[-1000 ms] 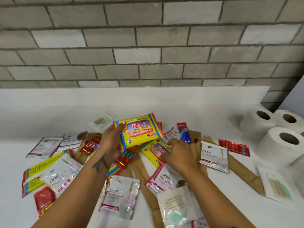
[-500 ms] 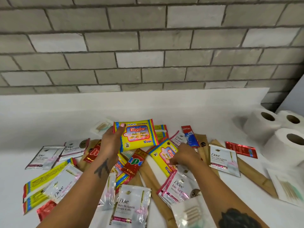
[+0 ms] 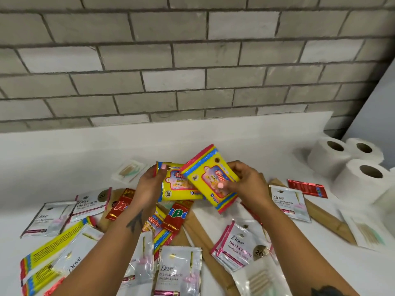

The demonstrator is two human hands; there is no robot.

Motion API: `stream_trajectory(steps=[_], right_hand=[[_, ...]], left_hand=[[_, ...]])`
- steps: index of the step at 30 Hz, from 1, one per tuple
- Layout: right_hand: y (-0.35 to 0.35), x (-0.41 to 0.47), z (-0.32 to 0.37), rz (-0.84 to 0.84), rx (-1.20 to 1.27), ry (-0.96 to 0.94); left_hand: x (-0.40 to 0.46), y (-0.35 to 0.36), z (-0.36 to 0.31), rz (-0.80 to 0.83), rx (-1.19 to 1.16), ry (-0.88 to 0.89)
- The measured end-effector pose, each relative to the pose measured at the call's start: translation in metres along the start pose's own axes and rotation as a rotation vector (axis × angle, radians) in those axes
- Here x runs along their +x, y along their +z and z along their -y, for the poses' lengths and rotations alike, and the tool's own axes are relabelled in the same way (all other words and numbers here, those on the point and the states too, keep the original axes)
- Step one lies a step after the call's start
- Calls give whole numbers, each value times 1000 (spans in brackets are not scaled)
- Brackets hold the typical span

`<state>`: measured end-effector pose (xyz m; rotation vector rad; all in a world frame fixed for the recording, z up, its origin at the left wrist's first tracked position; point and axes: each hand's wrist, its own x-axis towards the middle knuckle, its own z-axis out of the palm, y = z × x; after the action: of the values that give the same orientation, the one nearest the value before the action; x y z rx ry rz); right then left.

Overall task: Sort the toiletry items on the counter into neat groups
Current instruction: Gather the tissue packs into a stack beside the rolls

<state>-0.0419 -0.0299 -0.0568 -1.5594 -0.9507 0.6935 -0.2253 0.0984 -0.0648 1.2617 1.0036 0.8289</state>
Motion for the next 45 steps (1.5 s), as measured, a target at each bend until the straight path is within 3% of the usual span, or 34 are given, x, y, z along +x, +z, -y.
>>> stream_trajectory(steps=[2,5,10,14,18,21,23,26,31,35,37,41,45], right_hand=[[4,3,8,146,-184,9],[8,5,12,179,-487,5],[-5,5,9,90,-599,-29],[-20,16,2,93,-668,-52],[-41,29,-8,54,-600,-42],[-57,40,-18,-124,-534,-42],[-72,46,-22,-177,-284,96],[-96,58,-29,-77,130,335],[-143,87,-51,-145,208,439],[-177,107,-63,-245,258,470],[-188,115,-71,-326,318,474],[-201,130,-90,-453,373,505],[-201,135,-103,-409,274,542]], left_hand=[[-2,8,3,78,21,-31],[-8,23,8,150,41,-112],[-12,44,14,156,-110,-215],[-10,66,14,318,-80,-151],[0,88,15,324,31,-57],[12,114,16,239,-39,-87],[23,133,17,185,-120,-115],[41,168,12,168,-144,-101],[68,219,7,231,50,-127],[78,247,27,26,94,-105],[67,256,41,0,271,68],[48,270,62,233,665,305],[56,258,51,155,842,374]])
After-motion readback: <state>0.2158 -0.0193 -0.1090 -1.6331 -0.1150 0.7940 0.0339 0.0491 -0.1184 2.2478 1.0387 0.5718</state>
